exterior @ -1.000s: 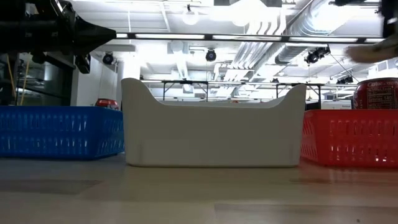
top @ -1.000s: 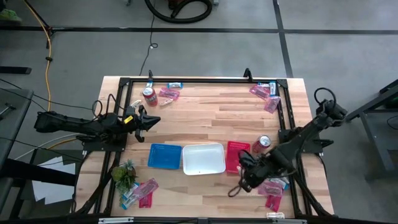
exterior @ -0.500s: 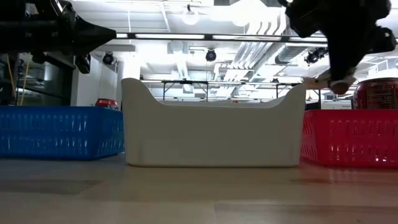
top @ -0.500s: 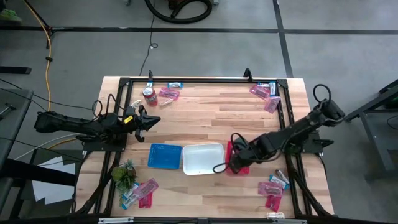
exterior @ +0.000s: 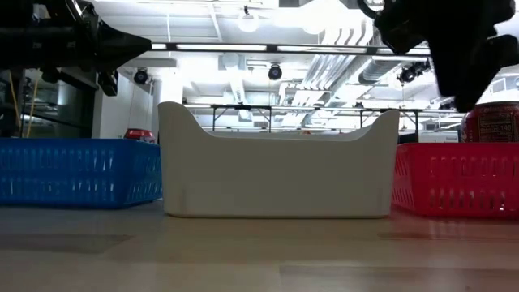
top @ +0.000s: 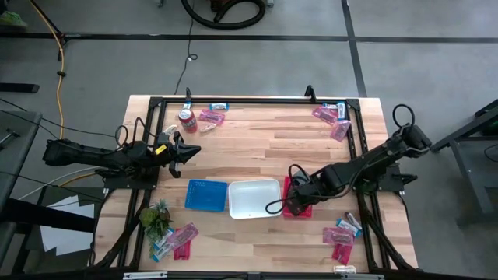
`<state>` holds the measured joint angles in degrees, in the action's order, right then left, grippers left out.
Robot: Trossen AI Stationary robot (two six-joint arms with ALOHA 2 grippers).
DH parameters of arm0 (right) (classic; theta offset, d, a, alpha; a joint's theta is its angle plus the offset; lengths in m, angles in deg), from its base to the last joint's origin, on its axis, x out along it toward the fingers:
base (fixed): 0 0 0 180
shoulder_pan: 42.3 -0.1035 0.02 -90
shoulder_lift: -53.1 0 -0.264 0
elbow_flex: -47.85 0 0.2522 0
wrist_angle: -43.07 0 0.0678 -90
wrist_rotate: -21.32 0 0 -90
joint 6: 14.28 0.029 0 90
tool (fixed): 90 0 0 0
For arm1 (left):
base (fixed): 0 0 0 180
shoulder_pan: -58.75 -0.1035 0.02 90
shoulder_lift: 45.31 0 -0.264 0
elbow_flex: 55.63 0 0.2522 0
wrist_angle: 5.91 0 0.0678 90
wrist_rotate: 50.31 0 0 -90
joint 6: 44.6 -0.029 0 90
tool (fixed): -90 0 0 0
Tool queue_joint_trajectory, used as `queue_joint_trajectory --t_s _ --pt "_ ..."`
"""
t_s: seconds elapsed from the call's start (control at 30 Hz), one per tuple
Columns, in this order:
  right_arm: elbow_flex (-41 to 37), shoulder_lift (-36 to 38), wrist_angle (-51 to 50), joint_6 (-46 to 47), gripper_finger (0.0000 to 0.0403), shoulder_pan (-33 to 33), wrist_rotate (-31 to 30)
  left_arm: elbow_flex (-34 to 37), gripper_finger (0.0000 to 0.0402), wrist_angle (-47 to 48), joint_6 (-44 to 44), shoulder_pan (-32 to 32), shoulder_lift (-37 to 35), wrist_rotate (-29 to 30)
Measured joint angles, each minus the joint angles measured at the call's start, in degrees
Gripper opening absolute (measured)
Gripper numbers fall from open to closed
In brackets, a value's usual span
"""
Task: Sort candy
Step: Put the pink candy into the white bin
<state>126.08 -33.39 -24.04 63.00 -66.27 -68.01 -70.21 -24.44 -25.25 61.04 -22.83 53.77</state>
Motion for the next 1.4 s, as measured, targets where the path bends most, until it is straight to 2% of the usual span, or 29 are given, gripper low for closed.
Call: queue_joint_trajectory --t_s 0.17,0.37,0.5,0.67,0.8,1.0,1.1,1.4 --pt "0.0 3.1 -0.1 2.3 0.0205 -2.5 5.7 0.0 0.0001 0.0 0.0 0.0 0.0 0.0" --pt "0.0 5.2 0.7 9.8 0.0206 -12.3 9.7 0.0 0.0001 0.0 0.0 0.0 0.0 0.0" --pt "0.0 3.4 0.2 12.0 0.0206 -19.3 10.2 0.0 0.0001 0.0 0.0 0.0 0.0 0.0" --pt "-0.2 -1.5 -6.7 11.2 0.0206 -24.3 8.2 0.0 0.0001 0.0 0.0 0.0 0.0 0.0" --pt "-1.0 -4.7 -9.5 5.8 0.0206 -25.3 6.4 0.0 0.0001 0.0 0.0 0.0 0.0 0.0" --pt "-10.0 -6.1 3.8 2.1 0.0206 -25.6 8.9 0.0 0.0001 0.0 0.0 0.0 0.0 0.0" --pt "-13.8 -6.2 6.7 1.9 0.0206 -25.6 9.2 0.0 0.0001 0.0 0.0 0.0 0.0 0.0" --pt "-17.0 -6.1 12.7 -3.3 0.0206 -26.0 9.8 0.0 0.0001 0.0 0.0 0.0 0.0 0.0"
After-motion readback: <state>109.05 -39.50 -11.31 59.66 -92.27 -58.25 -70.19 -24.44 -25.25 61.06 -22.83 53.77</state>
